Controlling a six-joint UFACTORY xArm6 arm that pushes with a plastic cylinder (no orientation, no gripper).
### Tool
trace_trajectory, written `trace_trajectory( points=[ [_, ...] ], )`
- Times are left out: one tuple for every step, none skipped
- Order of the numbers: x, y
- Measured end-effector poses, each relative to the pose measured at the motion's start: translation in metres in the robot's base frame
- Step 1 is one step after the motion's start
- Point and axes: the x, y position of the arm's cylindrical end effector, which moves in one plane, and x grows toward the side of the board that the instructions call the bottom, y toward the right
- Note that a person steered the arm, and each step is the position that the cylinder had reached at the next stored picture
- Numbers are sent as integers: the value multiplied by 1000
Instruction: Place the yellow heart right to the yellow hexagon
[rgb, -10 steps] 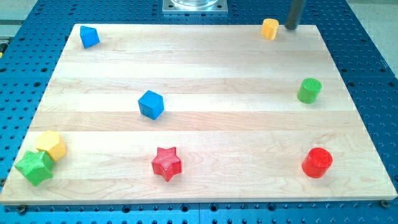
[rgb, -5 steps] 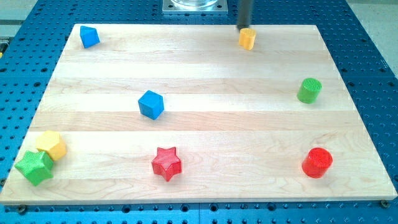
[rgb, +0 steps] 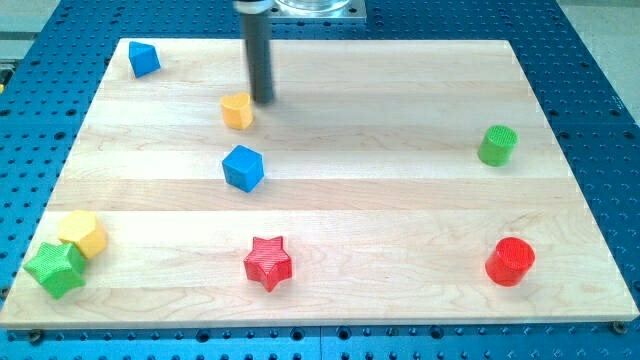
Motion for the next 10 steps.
trace_trajectory(
  points=[
    [101, -59],
    [93, -55],
    [99, -30],
    [135, -35],
    [186, -59],
    [201, -51],
    [204, -81],
    [215, -100],
    [179, -37],
    [137, 55]
  ],
)
